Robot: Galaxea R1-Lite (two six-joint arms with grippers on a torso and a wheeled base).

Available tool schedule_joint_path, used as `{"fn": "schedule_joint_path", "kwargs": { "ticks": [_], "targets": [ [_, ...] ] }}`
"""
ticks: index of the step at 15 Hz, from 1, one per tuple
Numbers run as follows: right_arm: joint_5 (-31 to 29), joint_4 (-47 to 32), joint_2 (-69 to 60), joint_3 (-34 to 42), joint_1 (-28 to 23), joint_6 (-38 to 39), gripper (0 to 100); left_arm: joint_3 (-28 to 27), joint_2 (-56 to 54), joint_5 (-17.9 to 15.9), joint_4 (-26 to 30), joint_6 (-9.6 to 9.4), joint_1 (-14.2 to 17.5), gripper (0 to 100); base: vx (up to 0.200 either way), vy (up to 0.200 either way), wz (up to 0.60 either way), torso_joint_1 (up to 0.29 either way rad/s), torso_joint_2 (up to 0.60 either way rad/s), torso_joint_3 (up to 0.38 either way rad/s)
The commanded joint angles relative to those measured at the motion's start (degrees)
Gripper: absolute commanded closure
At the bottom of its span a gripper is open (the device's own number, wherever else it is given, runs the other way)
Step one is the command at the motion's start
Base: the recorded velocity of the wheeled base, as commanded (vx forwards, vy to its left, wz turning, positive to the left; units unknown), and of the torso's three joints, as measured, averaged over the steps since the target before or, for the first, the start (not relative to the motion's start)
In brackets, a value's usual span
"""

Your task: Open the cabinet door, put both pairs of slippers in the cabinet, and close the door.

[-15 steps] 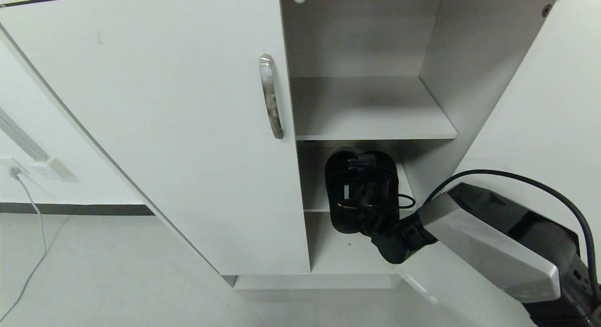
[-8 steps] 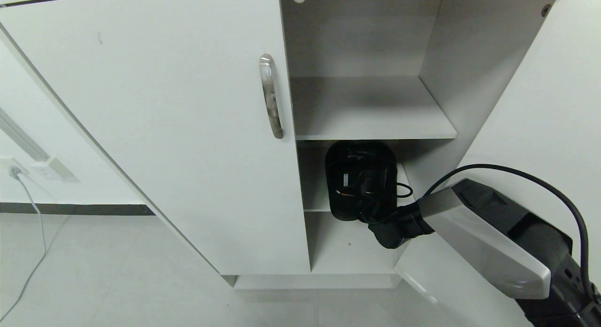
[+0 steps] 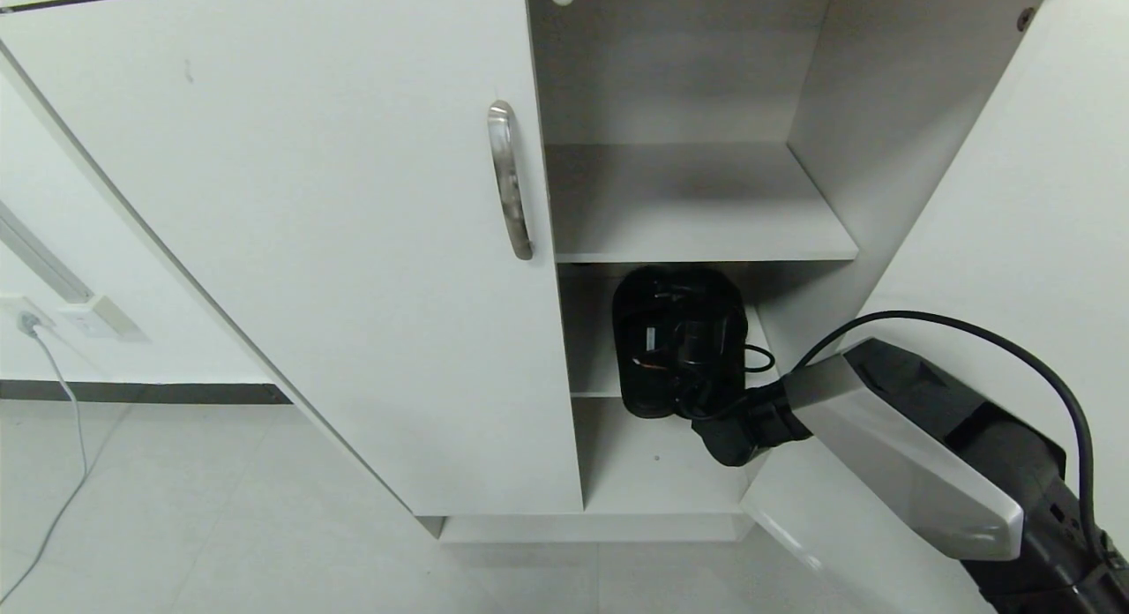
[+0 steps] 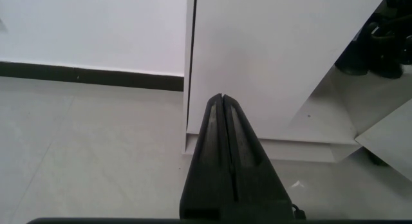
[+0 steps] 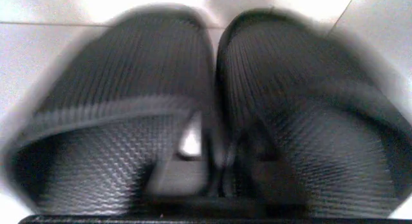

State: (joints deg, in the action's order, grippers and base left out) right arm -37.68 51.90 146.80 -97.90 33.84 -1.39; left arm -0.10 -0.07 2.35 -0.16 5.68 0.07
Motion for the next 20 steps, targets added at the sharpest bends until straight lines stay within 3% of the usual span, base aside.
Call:
{"fn": "schedule_joint_path", "kwargs": {
  "ticks": [1,7,15,20],
  "targets": [
    [0.0,0.0,0.1,0.4,0.1,0.0,0,0.0,0.1,0.0,0.0,0.03,0.0,100,0.000,0.000,0.00,0.000,0.00,0.000],
    [-0.1,3.8,-5.2,9.9,1.7,0.2,0,0.0,0.1,0.0,0.0,0.03,0.0,100,0.000,0.000,0.00,0.000,0.00,0.000],
    [0.0,22.4,-21.2,45.3,7.3,-0.3,0,0.0,0.1,0.1,0.0,0.03,0.0,100,0.000,0.000,0.00,0.000,0.00,0.000],
    [0.0,28.7,-27.0,56.8,11.2,-0.6,0,0.0,0.1,0.1,0.0,-0.06,0.0,100,0.000,0.000,0.00,0.000,0.00,0.000]
  ]
}}
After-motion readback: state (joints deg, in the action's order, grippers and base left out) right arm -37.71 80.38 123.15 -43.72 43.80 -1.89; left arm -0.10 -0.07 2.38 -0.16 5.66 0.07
